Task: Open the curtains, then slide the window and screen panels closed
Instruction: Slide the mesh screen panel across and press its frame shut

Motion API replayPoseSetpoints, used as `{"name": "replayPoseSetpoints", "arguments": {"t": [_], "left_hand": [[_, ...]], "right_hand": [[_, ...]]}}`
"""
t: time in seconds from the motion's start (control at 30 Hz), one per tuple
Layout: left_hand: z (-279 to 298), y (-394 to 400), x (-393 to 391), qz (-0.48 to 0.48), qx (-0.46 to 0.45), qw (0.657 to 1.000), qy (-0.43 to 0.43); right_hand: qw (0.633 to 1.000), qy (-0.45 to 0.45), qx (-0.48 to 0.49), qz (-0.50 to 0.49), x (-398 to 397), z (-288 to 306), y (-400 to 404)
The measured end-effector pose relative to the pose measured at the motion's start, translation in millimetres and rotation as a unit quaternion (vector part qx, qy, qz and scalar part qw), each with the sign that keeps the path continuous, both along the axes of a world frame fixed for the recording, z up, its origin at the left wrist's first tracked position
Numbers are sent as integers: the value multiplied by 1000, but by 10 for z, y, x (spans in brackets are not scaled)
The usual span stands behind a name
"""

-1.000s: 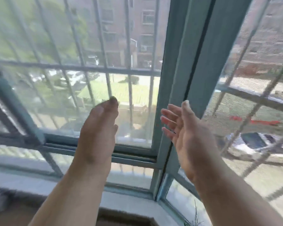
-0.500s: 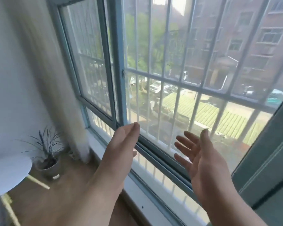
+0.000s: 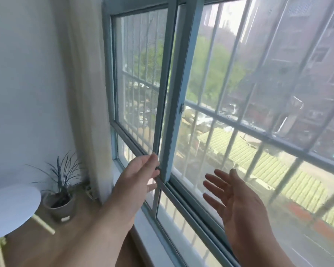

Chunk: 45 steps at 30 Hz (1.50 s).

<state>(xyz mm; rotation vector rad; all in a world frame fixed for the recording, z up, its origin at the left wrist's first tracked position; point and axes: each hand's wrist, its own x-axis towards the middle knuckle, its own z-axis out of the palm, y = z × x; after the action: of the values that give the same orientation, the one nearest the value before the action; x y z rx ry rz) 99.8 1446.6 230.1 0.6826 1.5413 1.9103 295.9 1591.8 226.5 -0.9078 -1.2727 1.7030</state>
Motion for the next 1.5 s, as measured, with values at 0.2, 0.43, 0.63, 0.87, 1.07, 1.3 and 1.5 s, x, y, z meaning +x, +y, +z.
{"name": "replayPoseSetpoints", "arguments": {"t": [0.2,0.43,0.63,0.87,1.07,1.3,1.5], "left_hand": [[116,457,-951,-11,10,999,32],[81,905,-1557,-22,1,999,35],[141,1307,-1614,-11,5,999,38],[388,1820,-1634,32,35,998,36],[326,2094,-1674,66,61,996,23],[329,2521,-2027,55,38,997,25],[304,3034,-2408,-6,52,998,27]], "right_hand": [[1000,7,15,1,-988,101,319],[1000,11,26,-6,-1651,126,697],[999,15,47,-8,-1878,228,1063],[994,60,87,25,-2099,565,1584],[991,62,117,37,-2242,593,1917],[987,37,154,5,-2392,569,2238],[981,43,190,-16,-2748,703,2383]]}}
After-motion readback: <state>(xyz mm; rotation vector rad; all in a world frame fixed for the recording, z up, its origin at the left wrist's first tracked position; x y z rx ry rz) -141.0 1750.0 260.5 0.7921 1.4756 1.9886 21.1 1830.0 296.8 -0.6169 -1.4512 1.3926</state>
